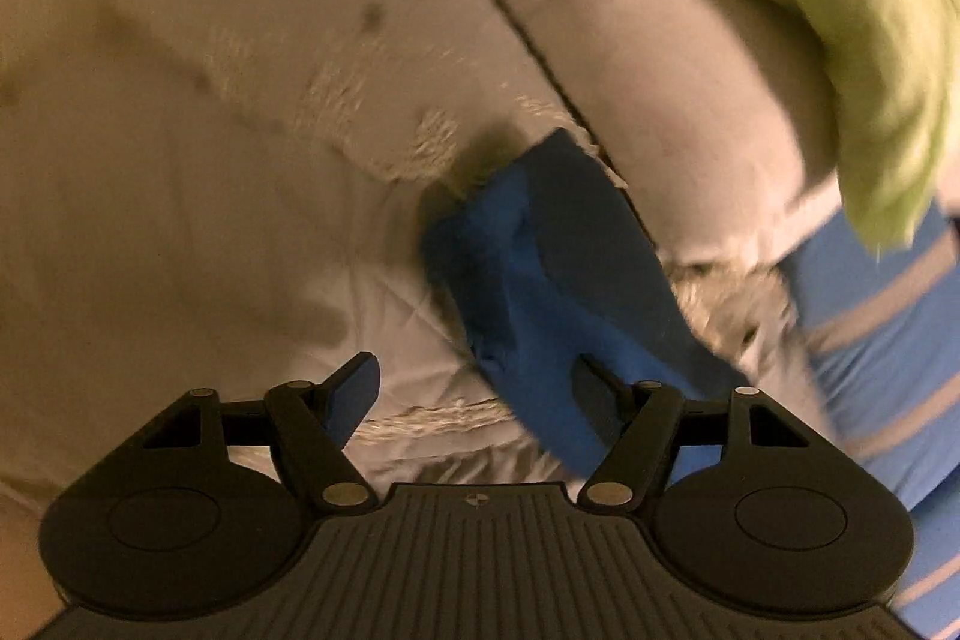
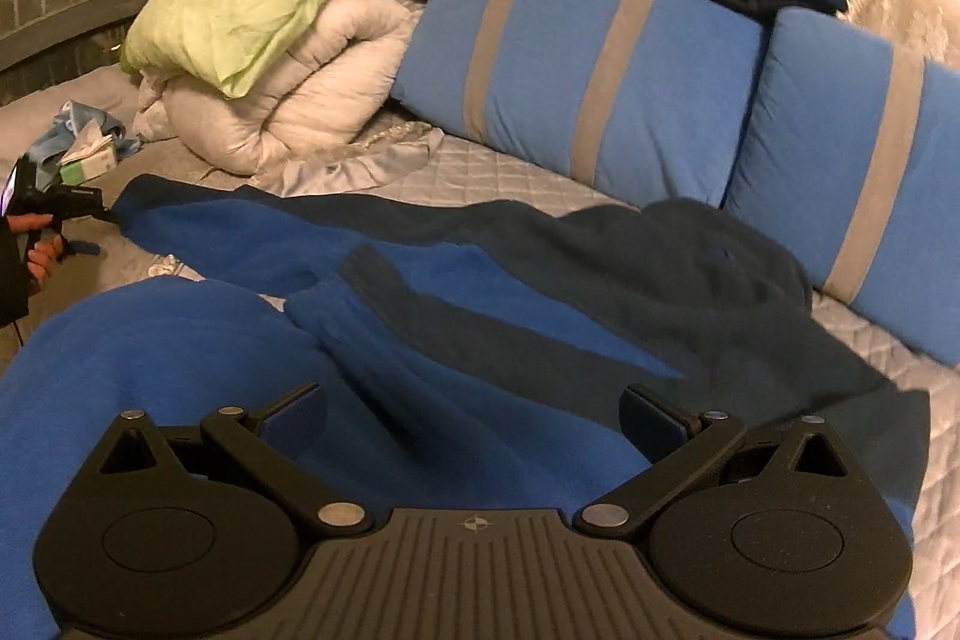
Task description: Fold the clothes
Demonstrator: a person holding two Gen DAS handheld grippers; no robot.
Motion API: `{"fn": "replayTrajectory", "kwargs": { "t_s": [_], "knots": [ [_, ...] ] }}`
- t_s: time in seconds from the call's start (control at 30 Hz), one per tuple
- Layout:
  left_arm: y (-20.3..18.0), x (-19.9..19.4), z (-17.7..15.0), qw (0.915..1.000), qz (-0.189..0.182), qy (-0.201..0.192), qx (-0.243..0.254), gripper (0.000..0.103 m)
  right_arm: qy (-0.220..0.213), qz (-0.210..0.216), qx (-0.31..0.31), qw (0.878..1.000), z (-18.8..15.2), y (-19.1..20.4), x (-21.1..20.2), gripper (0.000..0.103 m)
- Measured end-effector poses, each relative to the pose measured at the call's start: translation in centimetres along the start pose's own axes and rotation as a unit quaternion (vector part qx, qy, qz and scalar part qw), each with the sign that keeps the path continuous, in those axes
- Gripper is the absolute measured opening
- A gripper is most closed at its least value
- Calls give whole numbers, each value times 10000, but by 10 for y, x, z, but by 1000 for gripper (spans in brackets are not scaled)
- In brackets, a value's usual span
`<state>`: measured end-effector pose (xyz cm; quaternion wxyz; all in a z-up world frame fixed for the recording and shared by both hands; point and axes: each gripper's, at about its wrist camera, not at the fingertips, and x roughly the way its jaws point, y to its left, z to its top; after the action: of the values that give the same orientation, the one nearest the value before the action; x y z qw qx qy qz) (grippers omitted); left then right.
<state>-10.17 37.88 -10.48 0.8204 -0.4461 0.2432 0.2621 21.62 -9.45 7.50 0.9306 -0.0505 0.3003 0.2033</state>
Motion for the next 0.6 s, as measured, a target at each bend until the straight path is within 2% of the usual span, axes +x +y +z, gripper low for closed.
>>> {"fn": "replayTrajectory", "kwargs": {
  "t_s": [0.1,0.17,0.2,0.23,0.27,0.3,0.37,0.4,0.53,0.6],
  "knots": [
    [10,11,1,9989,-232,-7,-413,69,27,-16,103,9999,-1,-2,3,103],
    [9,17,1,9984,-239,-67,-508,68,40,-14,126,9999,-1,-3,4,103],
    [9,20,1,9981,-241,-92,-552,64,55,-16,120,9999,-1,-2,5,103],
    [8,23,2,9979,-235,-112,-596,58,71,-19,114,9999,-1,-2,6,103],
    [7,25,2,9976,-221,-102,-649,47,87,-22,106,9999,-1,-2,6,103],
    [5,26,3,9973,-207,-53,-708,30,101,-25,94,9999,-1,-1,7,103],
    [3,28,5,9967,-168,28,-800,13,116,-23,57,9999,-1,0,8,103],
    [0,26,6,9969,-129,19,-775,9,120,-20,36,9999,-2,1,8,103],
    [-17,12,20,9986,-6,-172,-493,8,107,-8,10,9999,-2,1,7,103],
    [-32,0,29,9991,-65,-306,-285,7,95,8,52,9999,-3,-1,7,103]
  ]
}}
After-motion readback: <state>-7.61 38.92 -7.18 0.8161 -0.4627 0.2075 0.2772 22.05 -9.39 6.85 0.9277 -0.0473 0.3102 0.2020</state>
